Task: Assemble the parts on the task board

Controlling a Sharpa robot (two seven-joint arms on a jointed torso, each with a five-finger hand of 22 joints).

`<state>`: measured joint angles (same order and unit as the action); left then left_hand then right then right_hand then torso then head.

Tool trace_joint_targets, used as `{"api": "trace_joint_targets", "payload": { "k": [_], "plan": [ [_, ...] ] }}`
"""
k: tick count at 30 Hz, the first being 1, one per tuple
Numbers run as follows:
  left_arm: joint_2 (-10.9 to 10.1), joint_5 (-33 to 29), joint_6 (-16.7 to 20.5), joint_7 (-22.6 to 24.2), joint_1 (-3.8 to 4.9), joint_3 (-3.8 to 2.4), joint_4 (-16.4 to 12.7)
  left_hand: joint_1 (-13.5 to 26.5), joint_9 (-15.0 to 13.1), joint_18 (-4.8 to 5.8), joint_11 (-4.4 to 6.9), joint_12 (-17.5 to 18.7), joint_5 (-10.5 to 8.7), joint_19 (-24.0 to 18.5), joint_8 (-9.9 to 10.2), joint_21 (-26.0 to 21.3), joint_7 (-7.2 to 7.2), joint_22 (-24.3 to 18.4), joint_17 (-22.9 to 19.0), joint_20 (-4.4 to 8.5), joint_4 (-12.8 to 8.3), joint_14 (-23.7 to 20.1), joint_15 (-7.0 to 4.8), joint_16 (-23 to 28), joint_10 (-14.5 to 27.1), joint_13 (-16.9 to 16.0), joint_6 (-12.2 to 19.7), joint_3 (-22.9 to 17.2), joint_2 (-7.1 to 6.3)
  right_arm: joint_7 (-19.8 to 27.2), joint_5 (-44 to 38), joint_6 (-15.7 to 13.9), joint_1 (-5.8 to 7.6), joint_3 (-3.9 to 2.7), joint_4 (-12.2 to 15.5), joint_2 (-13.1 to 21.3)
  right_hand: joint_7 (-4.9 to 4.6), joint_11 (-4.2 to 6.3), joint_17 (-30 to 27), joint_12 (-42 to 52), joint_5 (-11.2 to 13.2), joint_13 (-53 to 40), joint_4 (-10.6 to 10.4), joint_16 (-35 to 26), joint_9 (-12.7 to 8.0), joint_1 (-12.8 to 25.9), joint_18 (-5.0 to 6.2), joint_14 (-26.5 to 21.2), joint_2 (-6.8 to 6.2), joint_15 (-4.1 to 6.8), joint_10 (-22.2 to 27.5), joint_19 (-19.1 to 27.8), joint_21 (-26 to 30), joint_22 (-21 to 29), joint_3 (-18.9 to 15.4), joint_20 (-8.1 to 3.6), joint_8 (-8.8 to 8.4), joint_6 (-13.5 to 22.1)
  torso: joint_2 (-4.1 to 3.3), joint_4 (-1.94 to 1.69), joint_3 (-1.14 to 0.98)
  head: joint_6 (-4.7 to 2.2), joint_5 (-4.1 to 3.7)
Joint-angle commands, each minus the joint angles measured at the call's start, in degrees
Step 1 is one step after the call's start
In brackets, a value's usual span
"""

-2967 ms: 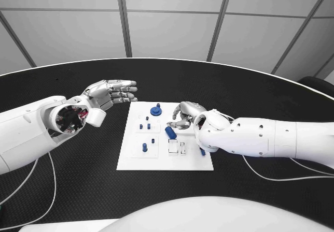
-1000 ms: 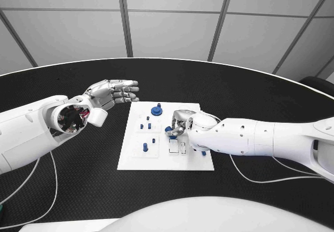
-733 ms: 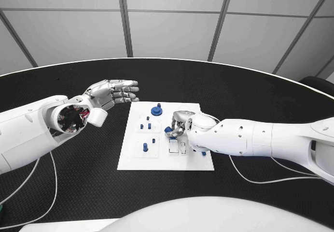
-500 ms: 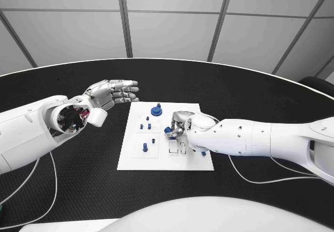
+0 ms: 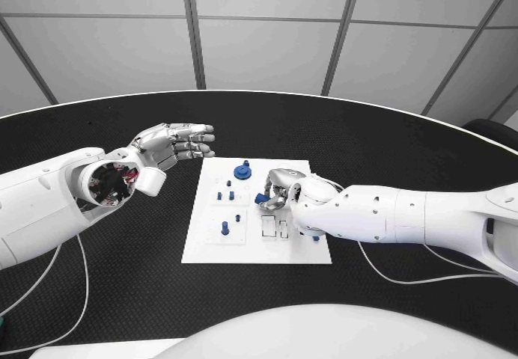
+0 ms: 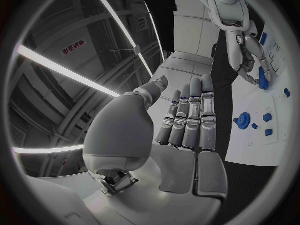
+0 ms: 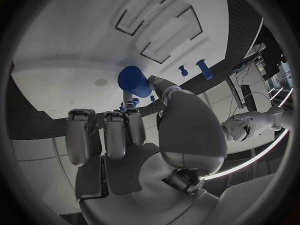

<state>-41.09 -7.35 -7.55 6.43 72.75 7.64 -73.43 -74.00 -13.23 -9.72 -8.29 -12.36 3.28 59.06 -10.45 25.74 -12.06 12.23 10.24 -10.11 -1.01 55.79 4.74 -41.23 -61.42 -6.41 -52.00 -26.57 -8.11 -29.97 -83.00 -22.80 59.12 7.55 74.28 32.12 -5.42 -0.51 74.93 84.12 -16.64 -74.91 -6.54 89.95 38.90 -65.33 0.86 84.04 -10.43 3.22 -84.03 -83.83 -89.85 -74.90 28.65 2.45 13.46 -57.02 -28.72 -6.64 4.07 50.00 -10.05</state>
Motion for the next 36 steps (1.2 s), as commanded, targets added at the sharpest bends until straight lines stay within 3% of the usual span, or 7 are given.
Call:
{"api": "trace_joint_targets", "payload": {
  "k": [1,6,12,17,22,29,36],
  "plan": [
    [0.00,0.00,0.01,0.01,0.00,0.00,0.09,0.31,0.06,-0.70,0.02,-0.36,-0.24,0.41,0.19,-0.34,0.18,-0.05,0.05,-0.06,0.29,-0.18,0.17,0.28,0.45,0.08,0.33,0.07,0.00,0.40,0.00,-2.32,0.00,-0.03,1.45,1.03,0.87,0.44,15.07,0.50,-0.92,-12.07,0.16,0.05,0.48,-0.56,-0.86,5.96,1.78,0.58,-3.28,-6.17,-0.15,-15.10,0.79,-0.44,1.14,-1.35,0.14,0.08,0.03,0.00,0.08],
    [0.11,0.01,-0.06,0.02,0.00,0.00,0.24,0.31,0.06,-0.70,0.02,-0.36,-0.24,0.41,0.19,-0.34,0.18,-0.05,0.05,-0.06,0.29,-0.18,0.17,0.28,0.45,0.08,0.33,0.07,0.00,0.97,0.00,-4.79,0.01,-0.08,4.17,2.46,0.98,0.54,15.07,0.79,-1.08,-12.23,-0.06,0.05,0.58,0.58,-0.86,5.96,1.46,0.67,-3.46,-6.17,-0.15,-15.10,0.97,-0.53,1.46,-1.70,0.10,0.06,-0.02,0.00,-0.02],
    [0.14,0.01,-0.13,0.01,0.00,0.00,0.39,0.31,0.06,-0.70,0.02,-0.36,-0.24,0.41,0.19,-0.34,0.18,-0.05,0.05,-0.06,0.29,-0.18,0.17,0.28,0.45,0.08,0.33,0.07,0.00,0.55,1.12,-5.09,0.04,-0.13,7.69,4.66,1.03,0.57,15.07,0.82,-1.08,-12.25,-0.24,0.05,0.61,1.23,-0.86,5.96,1.36,0.71,-3.49,-6.17,-0.15,-15.10,1.05,-0.57,1.59,-1.79,0.15,0.07,0.06,0.00,-0.07],
    [0.18,0.01,-0.14,0.00,-0.01,0.00,0.55,0.24,0.07,-0.70,0.03,-0.43,-0.23,0.48,0.19,-0.46,0.19,-0.14,0.09,-0.06,0.34,-0.21,0.17,0.30,0.50,0.08,0.35,0.08,0.02,-0.59,3.08,-3.61,0.11,-0.14,11.74,7.47,1.12,0.65,15.07,1.00,-1.04,-12.35,-0.49,0.05,0.67,2.04,-0.86,5.96,1.23,0.75,-3.60,-6.17,-0.15,-15.10,1.11,-0.62,1.81,-2.02,0.41,0.31,0.25,0.00,-0.07],
    [0.25,0.01,-0.20,0.03,-0.01,0.01,0.60,0.24,0.07,-0.70,0.03,-0.43,-0.23,0.48,0.19,-0.46,0.19,-0.14,0.09,-0.06,0.34,-0.21,0.17,0.30,0.50,0.08,0.35,0.08,0.02,-1.41,6.83,-1.52,0.10,-0.05,13.65,8.67,1.24,0.74,15.07,1.08,-0.88,-12.41,-0.85,0.05,0.74,3.11,-0.86,5.96,1.08,0.84,-3.66,-6.17,-0.15,-15.10,1.10,-0.68,2.09,-2.30,0.65,0.49,0.40,0.00,0.05],
    [0.09,0.01,-0.22,0.05,-0.02,0.01,0.64,0.20,0.08,-0.70,0.03,-0.46,-0.23,0.52,0.19,-0.53,0.19,-0.18,0.12,-0.06,0.37,-0.22,0.17,0.30,0.53,0.08,0.36,0.09,0.02,-2.10,8.76,-0.69,-0.68,0.04,16.16,9.96,1.64,1.05,15.07,1.57,-1.01,-12.69,-1.57,0.05,1.00,4.90,-0.86,5.96,1.30,1.05,-3.95,-6.17,-0.15,-15.10,1.25,-0.76,2.87,-3.15,0.81,0.71,0.35,0.00,0.17],
    [0.10,0.01,-0.29,0.06,-0.02,0.01,0.69,0.20,0.08,-0.70,0.03,-0.46,-0.23,0.52,0.19,-0.53,0.19,-0.18,0.12,-0.06,0.37,-0.22,0.17,0.30,0.53,0.08,0.36,0.09,0.02,-2.87,9.20,0.38,-1.51,0.09,17.01,10.36,1.93,1.32,15.07,1.46,-1.02,-12.63,-2.25,0.05,1.24,6.67,-0.86,5.96,1.28,1.27,-3.96,-6.17,-0.15,-15.10,1.22,-0.92,3.55,-3.68,0.89,0.72,0.45,0.00,0.20]
  ]
}}
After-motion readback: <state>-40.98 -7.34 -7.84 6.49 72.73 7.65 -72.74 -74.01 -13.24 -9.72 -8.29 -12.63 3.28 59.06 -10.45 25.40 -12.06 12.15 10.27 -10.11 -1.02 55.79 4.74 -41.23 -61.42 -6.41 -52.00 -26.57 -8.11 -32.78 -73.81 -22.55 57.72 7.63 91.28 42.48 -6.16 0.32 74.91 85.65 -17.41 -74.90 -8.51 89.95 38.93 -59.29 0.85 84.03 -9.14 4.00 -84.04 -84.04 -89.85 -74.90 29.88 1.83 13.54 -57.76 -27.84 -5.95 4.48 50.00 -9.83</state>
